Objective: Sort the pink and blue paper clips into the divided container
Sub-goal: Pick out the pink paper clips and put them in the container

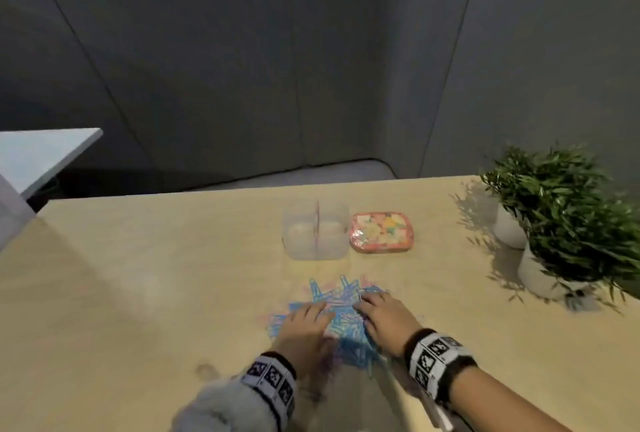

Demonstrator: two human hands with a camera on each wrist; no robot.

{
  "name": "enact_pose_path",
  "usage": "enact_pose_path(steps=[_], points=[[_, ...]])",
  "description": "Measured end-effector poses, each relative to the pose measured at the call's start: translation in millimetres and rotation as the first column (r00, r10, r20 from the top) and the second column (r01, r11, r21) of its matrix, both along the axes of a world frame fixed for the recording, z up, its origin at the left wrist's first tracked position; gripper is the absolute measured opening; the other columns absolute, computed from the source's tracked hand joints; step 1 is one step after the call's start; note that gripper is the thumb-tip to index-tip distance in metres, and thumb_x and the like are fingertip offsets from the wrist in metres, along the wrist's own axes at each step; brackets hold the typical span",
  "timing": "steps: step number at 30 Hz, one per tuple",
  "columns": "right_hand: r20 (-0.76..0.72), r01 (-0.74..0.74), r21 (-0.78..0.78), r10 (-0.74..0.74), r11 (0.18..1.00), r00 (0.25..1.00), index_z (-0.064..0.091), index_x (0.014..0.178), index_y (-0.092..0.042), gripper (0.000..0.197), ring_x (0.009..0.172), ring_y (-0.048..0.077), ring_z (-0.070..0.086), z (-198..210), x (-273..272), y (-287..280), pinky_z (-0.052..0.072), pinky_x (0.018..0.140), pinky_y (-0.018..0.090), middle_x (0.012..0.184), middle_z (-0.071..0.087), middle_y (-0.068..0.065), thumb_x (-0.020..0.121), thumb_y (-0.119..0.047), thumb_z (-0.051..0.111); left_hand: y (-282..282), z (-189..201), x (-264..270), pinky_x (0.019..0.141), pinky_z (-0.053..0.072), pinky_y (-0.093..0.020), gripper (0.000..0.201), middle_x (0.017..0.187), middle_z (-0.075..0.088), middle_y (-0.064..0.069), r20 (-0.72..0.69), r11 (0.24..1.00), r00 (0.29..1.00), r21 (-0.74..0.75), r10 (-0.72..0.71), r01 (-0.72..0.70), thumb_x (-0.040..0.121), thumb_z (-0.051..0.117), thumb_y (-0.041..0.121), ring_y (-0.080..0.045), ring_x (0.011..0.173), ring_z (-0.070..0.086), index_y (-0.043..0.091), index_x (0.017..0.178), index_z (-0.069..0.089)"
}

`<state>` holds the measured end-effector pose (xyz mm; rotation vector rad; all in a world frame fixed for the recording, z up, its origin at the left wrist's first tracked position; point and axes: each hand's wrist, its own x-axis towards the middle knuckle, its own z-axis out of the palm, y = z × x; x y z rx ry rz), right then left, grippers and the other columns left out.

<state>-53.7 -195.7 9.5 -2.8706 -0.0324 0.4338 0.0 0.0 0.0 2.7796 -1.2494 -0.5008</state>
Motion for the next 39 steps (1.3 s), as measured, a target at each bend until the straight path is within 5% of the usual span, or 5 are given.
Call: enact_pose_path(steps=[4, 9, 17, 33, 39], points=[[-0.008, -0.008, -0.016, 0.007, 1.000, 1.000, 0.045, 0.132, -0.023, 0.065, 0.131, 0.024, 0.037, -5.5, -11.4, -3.2, 0.034, 0.107, 0.041, 0.142, 0.043, 0.002, 0.077, -0.035, 0.013, 17.0, -4.8, 4.7, 0.107, 0.036, -0.037, 0.055, 0.145, 0.039, 0.002, 0.063, 1.000, 0.998, -0.010, 0.024, -0.023, 0.081, 0.034, 0.046, -0.021, 0.134, 0.037, 0.026, 0.132, 0.038], [0.008, 0.062, 0.057, -0.063, 0.996, 0.998, 0.056, 0.123, -0.026, 0.048, 0.123, 0.024, 0.046, 0.6, -29.7, -23.6, 0.036, 0.102, 0.035, 0.134, 0.053, -0.004, 0.082, -0.025, 0.031, 28.9, -4.3, 7.3, 0.072, 0.055, -0.023, 0.041, 0.099, 0.067, 0.011, 0.131, 1.000, 0.991, -0.018, 0.028, -0.026, 0.067, 0.038, 0.052, -0.012, 0.089, 0.066, 0.034, 0.102, 0.049], [0.075, 0.445, 0.281, -0.482, 0.850, 0.873, 0.068, 0.103, -0.008, 0.024, 0.102, 0.030, 0.060, 3.1, 32.8, -48.8, 0.047, 0.089, 0.033, 0.108, 0.066, 0.013, 0.084, -0.010, 0.052, -50.7, 15.9, 25.2, 0.114, 0.019, -0.039, 0.057, 0.157, 0.015, 0.001, 0.010, 0.991, 0.991, 0.006, -0.131, 0.131, 0.094, 0.039, 0.039, -0.021, 0.143, 0.015, 0.020, 0.145, 0.019], [0.049, 0.232, 0.201, -0.247, 0.952, 0.968, 0.068, 0.101, -0.006, 0.021, 0.102, 0.027, 0.056, -6.7, 64.2, -24.5, 0.042, 0.085, 0.031, 0.108, 0.060, 0.012, 0.088, -0.010, 0.053, -23.4, 3.7, 58.7, 0.099, 0.035, -0.035, 0.031, 0.133, 0.046, 0.001, 0.036, 0.972, 0.983, -0.159, 0.179, -0.171, 0.094, 0.041, 0.030, -0.021, 0.121, 0.044, 0.020, 0.123, 0.047], [0.018, 0.187, 0.130, -0.191, 0.974, 0.981, 0.056, 0.091, -0.005, 0.014, 0.096, 0.030, 0.051, -14.2, 62.5, -19.5, 0.043, 0.080, 0.036, 0.099, 0.058, 0.015, 0.085, -0.002, 0.043, -52.5, 5.0, 66.2, 0.098, 0.036, -0.034, 0.030, 0.125, 0.053, 0.000, 0.078, 0.991, 0.997, -0.135, 0.016, -0.005, 0.095, 0.040, 0.033, -0.023, 0.118, 0.043, 0.020, 0.118, 0.054]])
